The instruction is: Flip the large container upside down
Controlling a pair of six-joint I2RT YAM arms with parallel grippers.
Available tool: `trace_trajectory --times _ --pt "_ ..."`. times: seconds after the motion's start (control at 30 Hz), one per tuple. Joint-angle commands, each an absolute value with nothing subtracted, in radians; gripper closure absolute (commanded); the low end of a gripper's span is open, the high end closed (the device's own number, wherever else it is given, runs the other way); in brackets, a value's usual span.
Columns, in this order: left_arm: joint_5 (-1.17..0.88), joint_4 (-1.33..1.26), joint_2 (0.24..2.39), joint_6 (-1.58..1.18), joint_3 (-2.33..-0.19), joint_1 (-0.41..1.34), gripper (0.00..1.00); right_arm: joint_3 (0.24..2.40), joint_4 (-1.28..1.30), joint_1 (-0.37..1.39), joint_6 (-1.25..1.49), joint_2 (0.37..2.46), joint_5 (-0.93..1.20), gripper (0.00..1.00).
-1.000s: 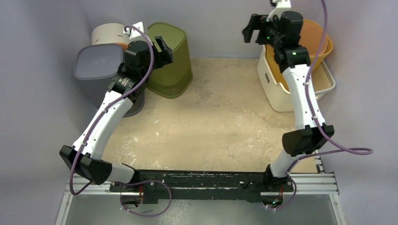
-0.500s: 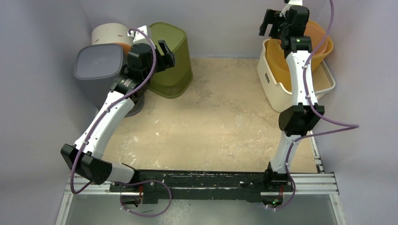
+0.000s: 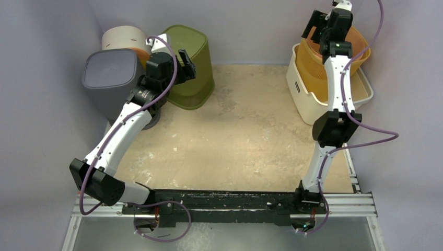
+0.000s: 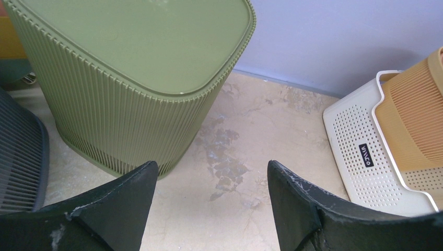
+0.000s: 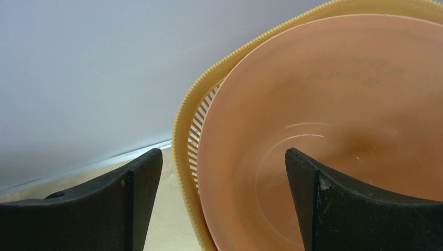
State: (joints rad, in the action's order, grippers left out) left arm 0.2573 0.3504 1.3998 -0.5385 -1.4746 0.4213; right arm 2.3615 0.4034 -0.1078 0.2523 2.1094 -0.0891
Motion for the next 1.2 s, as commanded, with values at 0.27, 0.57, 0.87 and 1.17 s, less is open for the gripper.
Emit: trace_trajectory --times 0.27,0.57,0.87,1.17 --pt "0.240 0.281 1.426 -0.547 -1.482 0.424 0.26 2.470 0.279 -0.118 0.309 2.191 -0.165 0.18" --pt "0.249 0.280 1.438 -0.545 -1.482 0.423 0.26 2.476 0.283 -0.121 0.303 2.233 -0.143 0.22" --pt "0.259 0.279 1.437 -0.545 -1.483 0.423 0.26 2.419 0.374 -0.122 0.261 2.228 -0.092 0.28" --pt "0.264 0.282 1.430 -0.542 -1.484 0.422 0.26 2.366 0.428 -0.130 0.221 2.170 -0.019 0.66"
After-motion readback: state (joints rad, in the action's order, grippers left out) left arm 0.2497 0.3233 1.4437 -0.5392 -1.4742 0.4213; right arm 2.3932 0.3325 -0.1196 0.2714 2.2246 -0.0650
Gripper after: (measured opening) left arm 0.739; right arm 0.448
